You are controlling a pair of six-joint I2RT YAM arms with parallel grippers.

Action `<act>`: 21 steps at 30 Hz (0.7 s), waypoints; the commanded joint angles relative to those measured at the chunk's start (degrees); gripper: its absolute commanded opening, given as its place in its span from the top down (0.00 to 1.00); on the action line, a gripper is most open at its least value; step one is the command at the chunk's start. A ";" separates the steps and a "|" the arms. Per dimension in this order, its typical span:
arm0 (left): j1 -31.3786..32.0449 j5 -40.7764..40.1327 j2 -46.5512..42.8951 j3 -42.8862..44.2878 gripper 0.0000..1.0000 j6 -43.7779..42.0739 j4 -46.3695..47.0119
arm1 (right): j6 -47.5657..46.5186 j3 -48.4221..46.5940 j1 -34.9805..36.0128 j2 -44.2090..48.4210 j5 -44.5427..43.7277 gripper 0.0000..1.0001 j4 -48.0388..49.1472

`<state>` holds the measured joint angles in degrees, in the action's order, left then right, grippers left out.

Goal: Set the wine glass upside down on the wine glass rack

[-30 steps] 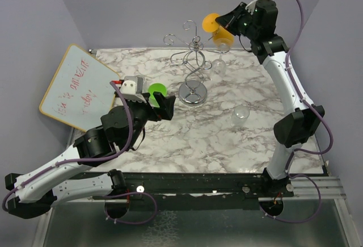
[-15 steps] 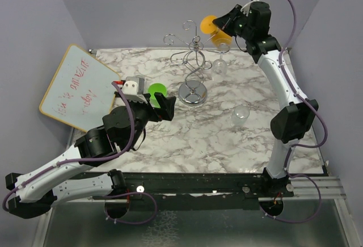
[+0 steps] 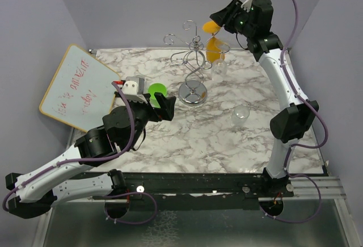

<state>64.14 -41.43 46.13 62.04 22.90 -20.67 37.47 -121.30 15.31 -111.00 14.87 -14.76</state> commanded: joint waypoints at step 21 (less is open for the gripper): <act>0.11 10.00 -2.32 -4.50 0.01 -2.39 -1.04 | -15.28 28.01 0.01 35.65 -19.99 0.40 -19.53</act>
<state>64.14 -36.75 44.10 59.31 21.47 -21.56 26.89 -101.34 15.31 -83.96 4.56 -25.89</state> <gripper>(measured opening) 0.988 0.589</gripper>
